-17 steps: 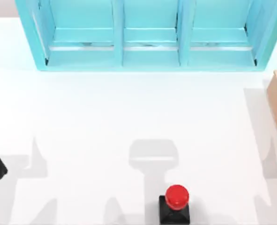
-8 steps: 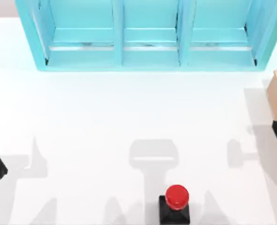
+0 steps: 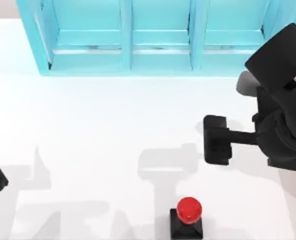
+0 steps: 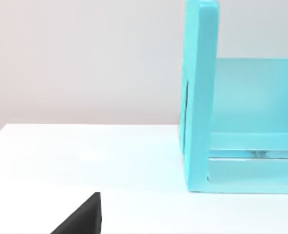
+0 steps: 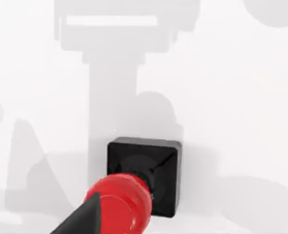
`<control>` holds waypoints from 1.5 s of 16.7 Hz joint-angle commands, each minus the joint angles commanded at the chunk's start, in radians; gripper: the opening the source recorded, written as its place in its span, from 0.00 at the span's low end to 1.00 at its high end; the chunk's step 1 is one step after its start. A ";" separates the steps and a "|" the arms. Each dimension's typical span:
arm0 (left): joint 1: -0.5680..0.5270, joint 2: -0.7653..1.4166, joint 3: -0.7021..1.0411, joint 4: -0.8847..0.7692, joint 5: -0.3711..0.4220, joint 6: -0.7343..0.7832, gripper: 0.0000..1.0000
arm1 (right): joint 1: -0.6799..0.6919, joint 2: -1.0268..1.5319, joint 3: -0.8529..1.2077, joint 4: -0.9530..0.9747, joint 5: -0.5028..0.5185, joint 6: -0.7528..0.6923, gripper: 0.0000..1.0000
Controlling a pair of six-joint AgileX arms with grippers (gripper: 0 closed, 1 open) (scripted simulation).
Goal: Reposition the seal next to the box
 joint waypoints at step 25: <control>0.000 0.000 0.000 0.000 0.000 0.000 1.00 | 0.229 0.505 0.084 0.069 0.002 0.236 1.00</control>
